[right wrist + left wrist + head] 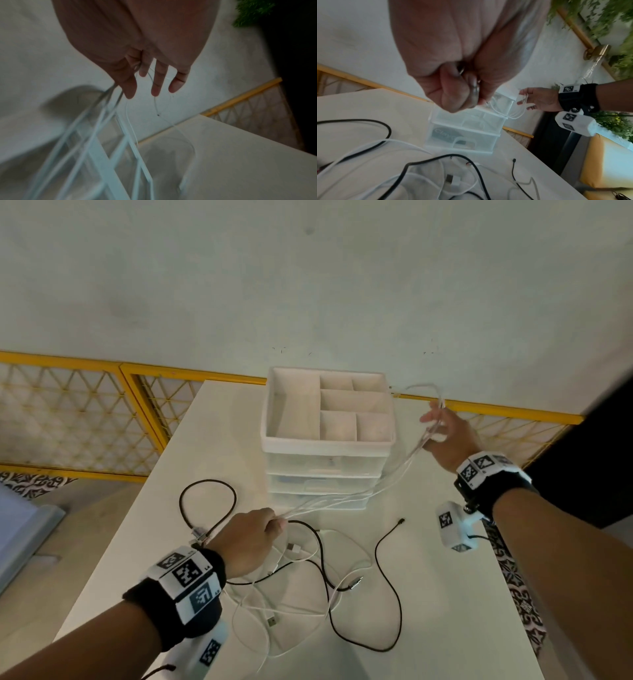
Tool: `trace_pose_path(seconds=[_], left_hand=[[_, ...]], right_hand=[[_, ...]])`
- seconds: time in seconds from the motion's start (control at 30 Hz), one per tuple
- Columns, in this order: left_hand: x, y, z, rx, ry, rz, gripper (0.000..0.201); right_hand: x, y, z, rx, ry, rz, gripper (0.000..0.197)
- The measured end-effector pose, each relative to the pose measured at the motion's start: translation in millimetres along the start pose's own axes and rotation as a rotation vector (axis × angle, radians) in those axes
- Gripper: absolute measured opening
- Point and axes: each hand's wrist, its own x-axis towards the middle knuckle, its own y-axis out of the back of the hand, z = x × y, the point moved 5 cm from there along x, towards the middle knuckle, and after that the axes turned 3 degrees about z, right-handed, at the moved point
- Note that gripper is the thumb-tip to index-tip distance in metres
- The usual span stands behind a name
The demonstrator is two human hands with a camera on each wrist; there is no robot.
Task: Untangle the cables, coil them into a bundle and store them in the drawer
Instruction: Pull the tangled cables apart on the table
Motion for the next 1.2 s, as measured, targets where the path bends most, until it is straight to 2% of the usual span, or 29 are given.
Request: trace_pose_path(seconds=[0.13, 0.17, 0.23, 0.33, 0.43, 0.47, 0.5, 0.57, 0.67, 0.73, 0.8, 0.83, 0.87, 0.97, 1.0, 1.03, 1.1, 1.2], left_hand=[[1.1, -8.9, -3.8, 0.005, 0.065, -0.014, 0.046], [2.1, -9.5, -2.9, -0.025, 0.075, -0.017, 0.047], [4.0, -8.2, 2.0, -0.095, 0.087, -0.012, 0.048], [7.6, -0.4, 11.5, -0.155, 0.075, 0.05, 0.051], [3.6, 1.6, 38.1, -0.318, -0.016, -0.027, 0.049], [0.2, 2.3, 50.4, -0.39, -0.052, -0.068, 0.048], [-2.0, 3.5, 59.9, -0.445, -0.094, -0.096, 0.046], [-5.8, 12.0, 68.5, -0.494, -0.156, -0.099, 0.043], [-11.5, 32.1, 54.2, -0.478, -0.169, -0.033, 0.039], [-16.2, 39.4, 36.4, -0.405, -0.137, -0.031, 0.035], [-20.5, 33.5, 20.9, -0.266, -0.101, -0.11, 0.032], [-23.1, 26.7, 13.2, -0.198, -0.078, -0.15, 0.032], [-23.2, 20.0, 9.5, -0.14, -0.061, -0.183, 0.032], [-18.5, -0.2, -4.8, -0.114, 0.01, -0.189, 0.034], [-16.7, -3.0, -9.2, -0.153, 0.057, -0.162, 0.033], [-15.2, -3.4, -12.1, -0.2, 0.098, -0.124, 0.033], [-15.1, -0.9, -13.8, -0.314, 0.137, -0.053, 0.039], [-14.0, 8.2, -11.6, -0.575, 0.185, 0.041, 0.045]], right_hand=[[-36.3, -32.2, 56.4, -0.364, -0.256, -0.359, 0.071], [-45.1, -36.0, 63.3, -0.388, -0.286, -0.402, 0.073], [-61.0, -36.0, 58.4, -0.362, -0.314, -0.375, 0.065], [-84.1, -37.1, 23.3, -0.302, -0.224, -0.349, 0.049], [-124.9, -59.1, -43.9, -0.022, -0.02, -0.538, 0.062], [-138.9, -69.2, -62.9, 0.036, 0.027, -0.602, 0.061], [-149.0, -79.5, -74.9, 0.056, 0.077, -0.638, 0.049], [-152.8, -91.7, -78.0, -0.005, 0.096, -0.612, 0.012], [-134.2, -80.3, -39.0, -0.141, -0.131, -0.518, 0.019], [-121.3, -56.9, -18.1, -0.2, -0.208, -0.337, 0.016], [-114.9, -35.0, -15.6, -0.214, -0.141, -0.088, 0.005], [-116.6, -31.9, -20.1, -0.176, -0.083, -0.019, 0.005], [-117.7, -31.6, -23.9, -0.132, -0.041, -0.012, 0.019], [-133.6, -56.3, -22.6, -0.067, 0.009, -0.23, 0.082], [-145.1, -67.5, -19.0, -0.076, 0.026, -0.308, 0.096], [-158.3, -79.1, -14.6, -0.091, 0.066, -0.37, 0.103], [-188.7, -105.2, -6.9, -0.148, 0.163, -0.502, 0.094], [-216.4, -132.8, 3.8, -0.416, 0.155, -0.696, 0.036]])
